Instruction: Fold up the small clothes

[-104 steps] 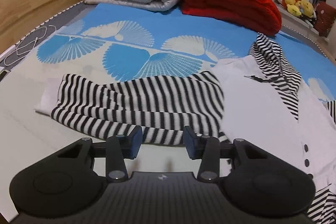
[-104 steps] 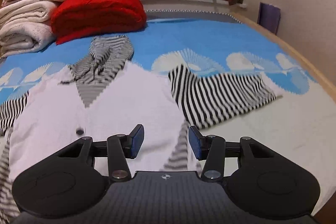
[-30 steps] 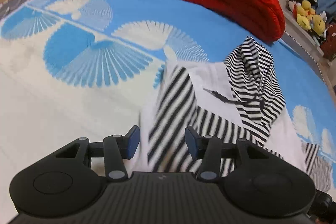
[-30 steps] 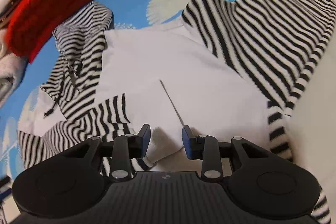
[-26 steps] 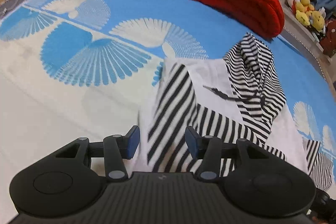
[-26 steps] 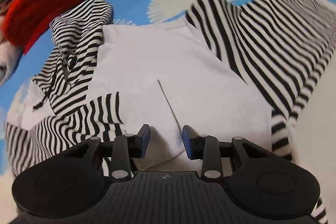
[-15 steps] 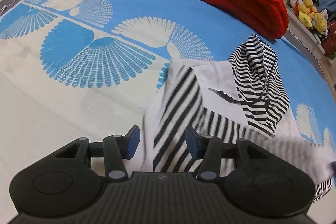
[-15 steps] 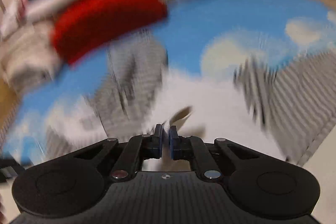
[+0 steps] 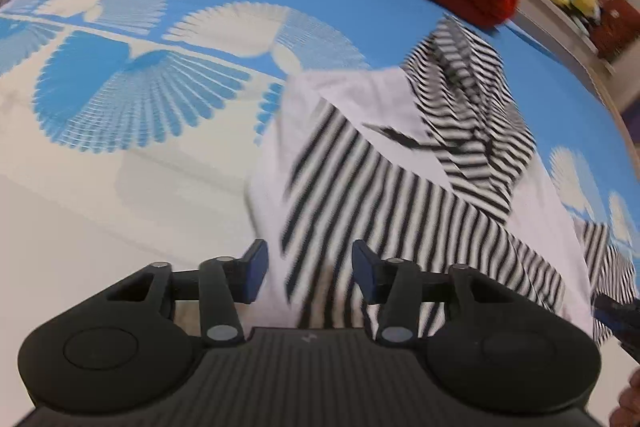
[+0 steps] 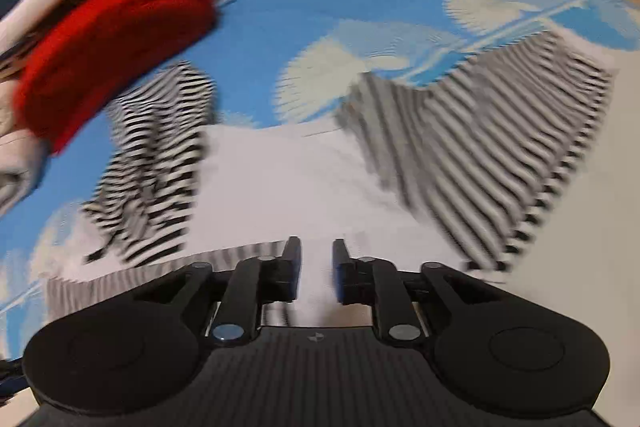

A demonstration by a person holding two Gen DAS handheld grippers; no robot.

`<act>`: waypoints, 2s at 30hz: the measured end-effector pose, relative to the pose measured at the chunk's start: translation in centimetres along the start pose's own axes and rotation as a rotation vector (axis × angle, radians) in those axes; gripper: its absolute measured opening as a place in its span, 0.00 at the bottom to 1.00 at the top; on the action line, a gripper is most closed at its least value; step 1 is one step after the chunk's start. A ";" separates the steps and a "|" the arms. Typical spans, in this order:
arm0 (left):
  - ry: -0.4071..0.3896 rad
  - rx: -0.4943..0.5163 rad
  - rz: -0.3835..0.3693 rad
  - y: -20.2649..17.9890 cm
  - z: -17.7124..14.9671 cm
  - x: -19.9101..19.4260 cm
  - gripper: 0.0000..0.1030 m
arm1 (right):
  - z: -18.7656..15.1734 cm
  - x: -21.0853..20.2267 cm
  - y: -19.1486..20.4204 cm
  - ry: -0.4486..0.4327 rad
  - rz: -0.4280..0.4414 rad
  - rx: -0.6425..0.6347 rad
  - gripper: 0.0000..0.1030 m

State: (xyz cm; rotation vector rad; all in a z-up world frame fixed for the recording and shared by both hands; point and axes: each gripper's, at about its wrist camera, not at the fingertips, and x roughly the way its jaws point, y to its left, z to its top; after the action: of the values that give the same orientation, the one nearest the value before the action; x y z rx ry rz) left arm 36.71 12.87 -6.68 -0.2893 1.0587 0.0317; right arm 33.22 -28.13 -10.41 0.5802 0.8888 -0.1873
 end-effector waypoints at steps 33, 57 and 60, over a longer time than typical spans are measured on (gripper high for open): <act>-0.060 0.266 -0.010 -13.8 -3.5 -3.3 0.47 | 3.7 -3.3 -5.5 -0.162 -0.052 -0.067 0.35; 0.004 0.286 -0.068 -14.3 -4.0 -2.0 0.47 | 9.5 2.1 -28.3 -0.383 -0.242 0.475 0.78; 0.001 0.277 -0.058 -14.0 -3.9 -1.9 0.47 | 9.9 2.4 -27.9 -0.395 -0.183 0.464 0.41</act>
State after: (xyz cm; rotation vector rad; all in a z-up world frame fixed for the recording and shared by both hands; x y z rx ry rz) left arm 34.75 -1.36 -3.77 -0.0690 1.0408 -0.1658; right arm 30.64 -56.57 -18.54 0.8560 0.5094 -0.6629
